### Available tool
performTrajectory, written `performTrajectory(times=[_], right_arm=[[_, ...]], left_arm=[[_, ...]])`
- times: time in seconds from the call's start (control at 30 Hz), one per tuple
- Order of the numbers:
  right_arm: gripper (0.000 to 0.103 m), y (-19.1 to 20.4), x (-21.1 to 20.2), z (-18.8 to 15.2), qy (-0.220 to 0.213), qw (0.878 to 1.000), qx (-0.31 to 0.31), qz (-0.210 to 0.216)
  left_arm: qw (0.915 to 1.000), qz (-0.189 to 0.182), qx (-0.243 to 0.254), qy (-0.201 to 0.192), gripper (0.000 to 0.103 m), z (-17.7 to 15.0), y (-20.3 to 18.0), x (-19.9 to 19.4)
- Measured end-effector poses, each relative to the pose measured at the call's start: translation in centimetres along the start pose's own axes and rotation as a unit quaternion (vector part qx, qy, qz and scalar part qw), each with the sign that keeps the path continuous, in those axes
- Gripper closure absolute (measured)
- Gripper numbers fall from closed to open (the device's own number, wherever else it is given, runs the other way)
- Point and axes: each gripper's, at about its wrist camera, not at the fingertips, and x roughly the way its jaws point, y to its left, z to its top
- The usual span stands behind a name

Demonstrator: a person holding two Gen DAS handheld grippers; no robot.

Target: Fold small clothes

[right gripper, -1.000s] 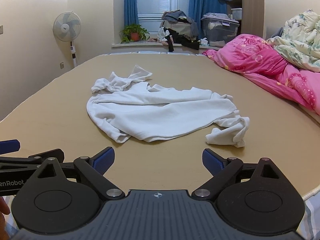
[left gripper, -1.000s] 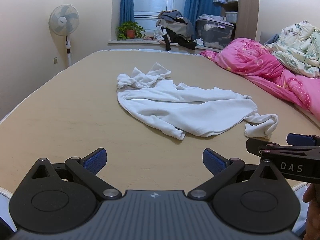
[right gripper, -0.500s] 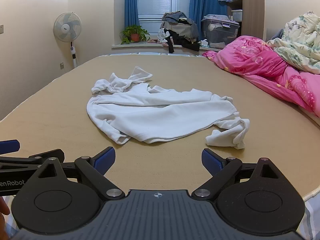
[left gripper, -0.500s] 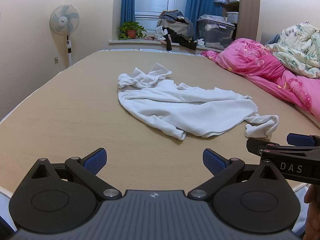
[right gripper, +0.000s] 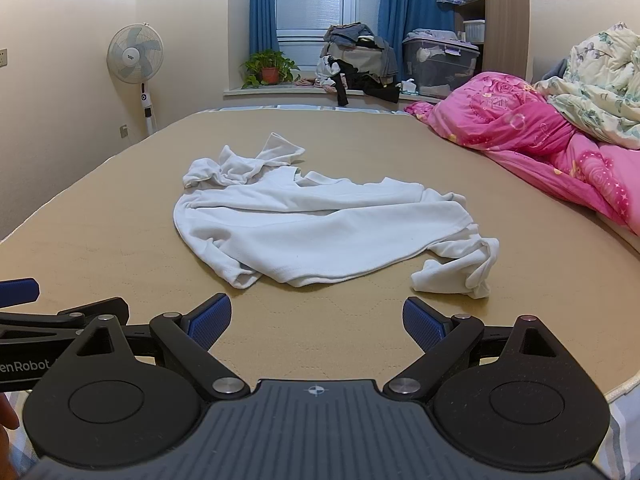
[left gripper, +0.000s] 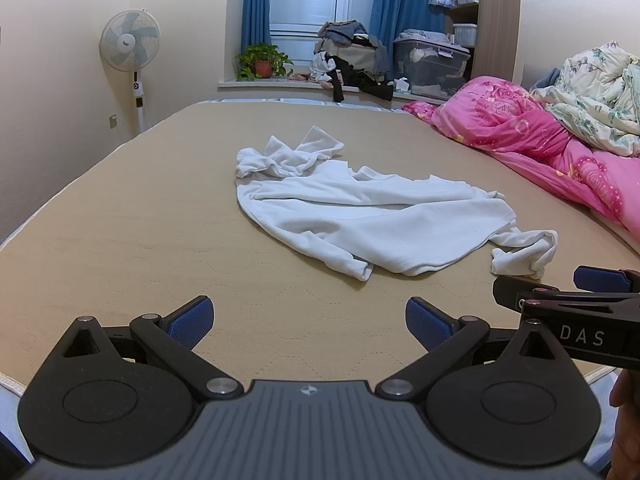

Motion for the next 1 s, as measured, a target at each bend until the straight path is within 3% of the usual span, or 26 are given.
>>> performTrajectory(times=[0.1,0.2,0.27,0.3,0.37,0.4,0.5,0.6,0.7,0.73,0.77,0.87,1.0], right_arm=[[0.01,0.1,0.0,0.0,0.001,1.0,0.001,-0.001],[0.01,0.1,-0.1,0.2,-0.001,1.0,0.003,-0.003],[0.012,-0.3,-0.5,0.6,-0.015,1.0,0.013,-0.009],[0.013,-0.7,-0.6,1.0,-0.022,1.0,0.019,-0.011],[0.018,-2.0,-0.9,2.2,-0.039,0.999,0.034,-0.011],[0.018,-2.6,-0.9,3.0,-0.05,0.998,0.037,-0.007],[0.019,-4.8,-0.7,5.5,-0.09,0.996,0.02,-0.007],[0.02,-6.9,0.9,6.5,-0.099,0.995,0.008,-0.011],[0.038,-8.5,3.6,5.5,-0.053,0.998,0.039,-0.017],[0.052,-8.5,4.0,5.6,-0.042,0.998,0.045,-0.022],[0.053,-8.5,4.0,5.7,-0.051,0.997,0.052,-0.022],[0.053,-8.1,4.6,5.9,-0.065,0.997,0.031,-0.021],[0.053,-8.3,5.8,6.3,-0.054,0.998,0.044,-0.007]], left_arm=[[1.0,0.0,-0.001,-0.004,0.001,0.1,0.0,-0.1],[0.9999,0.005,-0.007,-0.012,0.01,0.1,0.3,-0.3],[0.9999,0.003,-0.009,-0.013,0.037,0.2,0.7,-0.3],[0.9999,0.002,-0.01,-0.011,0.043,0.3,0.9,-0.2],[0.9998,0.009,-0.014,-0.007,0.068,0.5,1.5,0.0],[0.9998,0.012,-0.015,-0.001,0.071,0.7,1.8,0.3],[0.9996,0.012,-0.022,0.014,0.072,1.3,2.8,1.4],[0.9993,0.009,-0.025,0.026,0.072,2.2,3.2,3.2],[0.999,0.001,-0.03,0.034,0.072,3.0,3.1,5.7],[0.9984,-0.007,-0.038,0.042,0.072,3.3,3.0,6.9],[0.9976,-0.013,-0.046,0.05,0.072,3.5,3.0,8.1],[0.9914,-0.038,-0.089,0.089,0.07,4.2,3.1,12.6],[0.9753,-0.06,-0.169,0.129,0.065,4.9,4.0,18.1]])
